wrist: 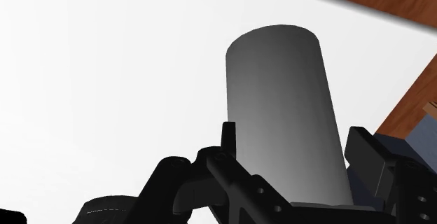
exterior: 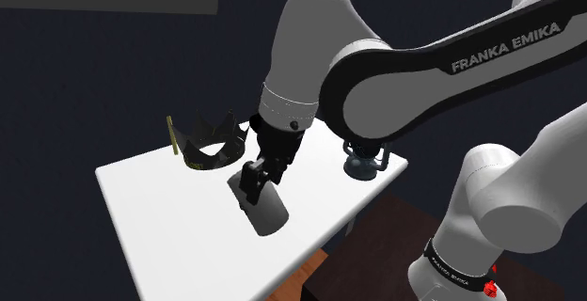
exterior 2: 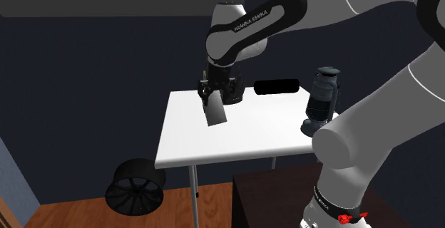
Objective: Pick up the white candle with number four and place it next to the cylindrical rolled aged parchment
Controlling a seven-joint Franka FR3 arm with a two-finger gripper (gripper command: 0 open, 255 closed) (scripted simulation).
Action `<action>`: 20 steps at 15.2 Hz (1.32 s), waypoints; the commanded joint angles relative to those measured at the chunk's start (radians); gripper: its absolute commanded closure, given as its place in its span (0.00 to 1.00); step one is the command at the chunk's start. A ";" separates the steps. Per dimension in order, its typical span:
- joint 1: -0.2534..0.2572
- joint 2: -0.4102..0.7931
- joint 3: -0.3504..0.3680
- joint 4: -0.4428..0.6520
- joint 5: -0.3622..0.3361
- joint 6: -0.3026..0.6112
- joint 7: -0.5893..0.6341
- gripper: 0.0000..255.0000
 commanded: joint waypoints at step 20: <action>-0.013 -0.071 -0.076 0.206 -0.026 -0.279 -0.031 1.00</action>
